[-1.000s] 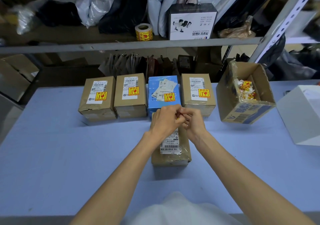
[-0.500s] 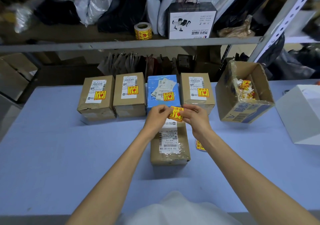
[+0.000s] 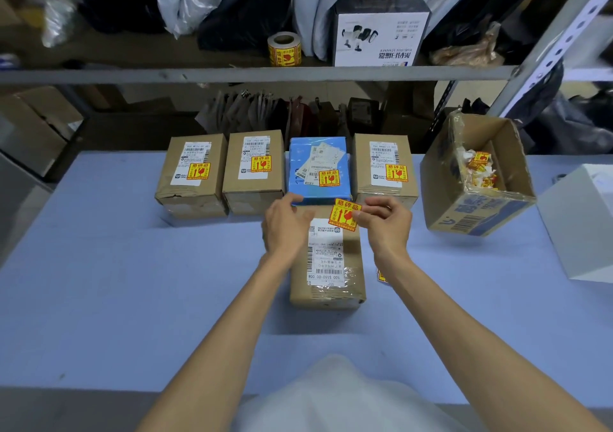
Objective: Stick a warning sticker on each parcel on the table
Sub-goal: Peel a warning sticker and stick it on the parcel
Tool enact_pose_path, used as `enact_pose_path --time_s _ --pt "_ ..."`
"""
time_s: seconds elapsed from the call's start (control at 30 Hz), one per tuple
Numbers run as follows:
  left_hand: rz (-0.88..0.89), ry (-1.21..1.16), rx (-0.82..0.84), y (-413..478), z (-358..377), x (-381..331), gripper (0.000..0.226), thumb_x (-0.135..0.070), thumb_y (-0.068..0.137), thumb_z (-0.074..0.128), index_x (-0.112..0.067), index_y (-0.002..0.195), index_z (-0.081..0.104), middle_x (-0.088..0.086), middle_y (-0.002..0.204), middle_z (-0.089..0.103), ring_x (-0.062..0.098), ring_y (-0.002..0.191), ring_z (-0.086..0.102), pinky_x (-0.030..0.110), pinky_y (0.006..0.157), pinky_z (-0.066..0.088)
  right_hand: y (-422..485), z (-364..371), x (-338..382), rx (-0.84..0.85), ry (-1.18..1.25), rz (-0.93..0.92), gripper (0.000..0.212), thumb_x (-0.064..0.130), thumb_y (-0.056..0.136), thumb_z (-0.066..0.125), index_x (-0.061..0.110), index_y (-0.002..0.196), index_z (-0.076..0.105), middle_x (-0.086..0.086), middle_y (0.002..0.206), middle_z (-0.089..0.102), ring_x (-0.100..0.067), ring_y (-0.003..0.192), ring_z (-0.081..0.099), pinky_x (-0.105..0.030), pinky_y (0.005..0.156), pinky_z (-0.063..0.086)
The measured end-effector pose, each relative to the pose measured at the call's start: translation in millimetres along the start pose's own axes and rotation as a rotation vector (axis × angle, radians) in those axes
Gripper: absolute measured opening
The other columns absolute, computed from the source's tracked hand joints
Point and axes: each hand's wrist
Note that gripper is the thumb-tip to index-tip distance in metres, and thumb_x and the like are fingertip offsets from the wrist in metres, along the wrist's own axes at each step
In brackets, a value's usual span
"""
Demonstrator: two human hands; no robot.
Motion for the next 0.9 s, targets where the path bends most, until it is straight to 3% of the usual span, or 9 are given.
enact_pose_path --time_s 0.1,0.3,0.63,0.8,0.9 --pt "0.009 -0.233 0.092 -0.6 -6.4 0.2 0.023 -0.033 0.085 0.069 -0.019 0.103 0.070 -0.006 0.098 0.069 0.006 0.092 0.061 0.016 0.068 0.042 3.7 -10.6 2.6 0.127 -0.035 0.022 0.035 -0.010 0.070 0.077 0.001 0.100 0.061 -0.010 0.074 0.068 -0.015 0.066 0.072 -0.024 0.062 0.057" --pt "0.022 -0.196 0.320 -6.6 10.0 -9.0 0.025 -0.034 0.085 0.070 -0.015 0.099 0.071 -0.002 0.093 0.071 0.006 0.086 0.063 0.017 0.062 0.043 -1.0 -11.1 -0.9 0.213 -0.066 0.049 0.036 -0.007 0.073 0.076 0.001 0.106 0.062 -0.007 0.077 0.071 -0.009 0.065 0.071 -0.017 0.059 0.055" --pt "-0.134 -0.251 0.283 -5.7 14.9 2.4 0.024 -0.035 0.080 0.075 -0.013 0.090 0.077 0.000 0.087 0.074 0.016 0.088 0.068 0.032 0.079 0.053 -1.5 -8.9 -4.2 0.189 -0.072 0.030 0.037 -0.003 0.072 0.078 0.001 0.105 0.061 -0.007 0.077 0.074 -0.013 0.071 0.073 -0.014 0.057 0.054" --pt "-0.236 -0.314 0.293 -11.6 17.8 8.2 0.020 -0.031 0.083 0.072 -0.016 0.095 0.076 0.006 0.104 0.073 0.018 0.092 0.061 0.041 0.082 0.049 -4.8 -8.4 -9.1 0.167 -0.085 0.035 0.034 -0.002 0.073 0.078 0.003 0.103 0.063 -0.006 0.079 0.073 -0.014 0.077 0.072 -0.014 0.059 0.054" --pt "-0.254 -0.312 0.272 -14.5 18.9 14.9 0.018 -0.031 0.079 0.077 -0.019 0.092 0.075 0.003 0.102 0.073 0.022 0.098 0.066 0.040 0.087 0.053 -8.2 -9.1 -13.4 0.155 -0.108 0.036 0.031 -0.001 0.074 0.077 0.004 0.101 0.063 -0.007 0.079 0.073 -0.015 0.080 0.072 -0.012 0.057 0.053"
Point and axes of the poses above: each hand's wrist, its own y-axis towards the middle knuckle, its own z-axis out of the palm, x = y × z
